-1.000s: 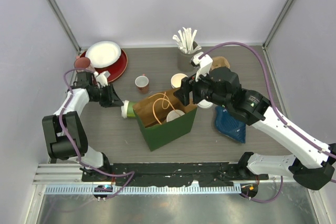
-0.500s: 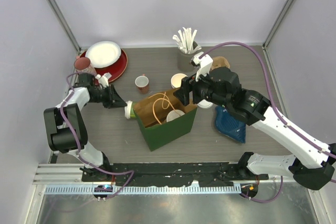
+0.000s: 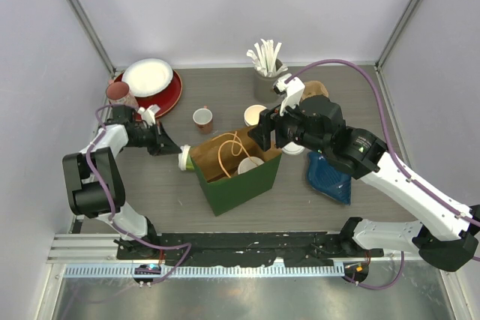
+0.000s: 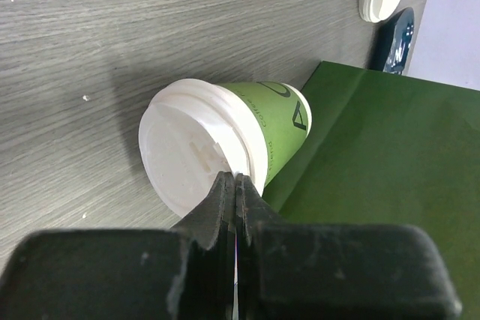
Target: Pack the takeout coffee
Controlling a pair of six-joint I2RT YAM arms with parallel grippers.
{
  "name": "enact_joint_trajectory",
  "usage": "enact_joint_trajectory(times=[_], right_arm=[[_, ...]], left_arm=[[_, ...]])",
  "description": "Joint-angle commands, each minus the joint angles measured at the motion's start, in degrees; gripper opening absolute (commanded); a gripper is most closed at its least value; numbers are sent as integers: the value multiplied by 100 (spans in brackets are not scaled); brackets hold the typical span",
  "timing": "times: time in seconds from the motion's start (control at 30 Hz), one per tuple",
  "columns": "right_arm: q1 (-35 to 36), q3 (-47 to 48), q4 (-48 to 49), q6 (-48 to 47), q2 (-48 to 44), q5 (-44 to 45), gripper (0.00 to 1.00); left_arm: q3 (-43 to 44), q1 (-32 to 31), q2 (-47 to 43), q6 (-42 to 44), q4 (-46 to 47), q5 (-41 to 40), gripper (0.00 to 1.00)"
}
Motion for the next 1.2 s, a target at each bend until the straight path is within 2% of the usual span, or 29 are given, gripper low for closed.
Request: enact_joint_trajectory(times=[0.0, 0.3, 0.43, 0.67, 0.87, 1.07, 1.17], right_arm=[[28, 268, 120, 33, -29, 78, 70], [28, 312, 129, 15, 33, 70, 70], [28, 312, 147, 15, 15, 61, 70], [28, 312, 182, 6, 24, 52, 70], [28, 312, 199, 15, 24, 26, 70], [28, 268, 208, 32, -55, 34, 70], [28, 251, 243, 41, -55, 26, 70]], left_arm=[[217, 12, -428, 415, -314, -464, 0], [463, 3, -1008, 1241, -868, -878, 0], [630, -76, -1201, 1592, -1096, -1309, 0], [709, -629, -1834, 2261, -1175, -2696, 0], [991, -779, -1914, 2542, -1298, -3269, 0], [833, -1139, -2142, 2964, -1106, -4252, 0], [649, -1754, -2274, 3200, -860, -5043, 0]])
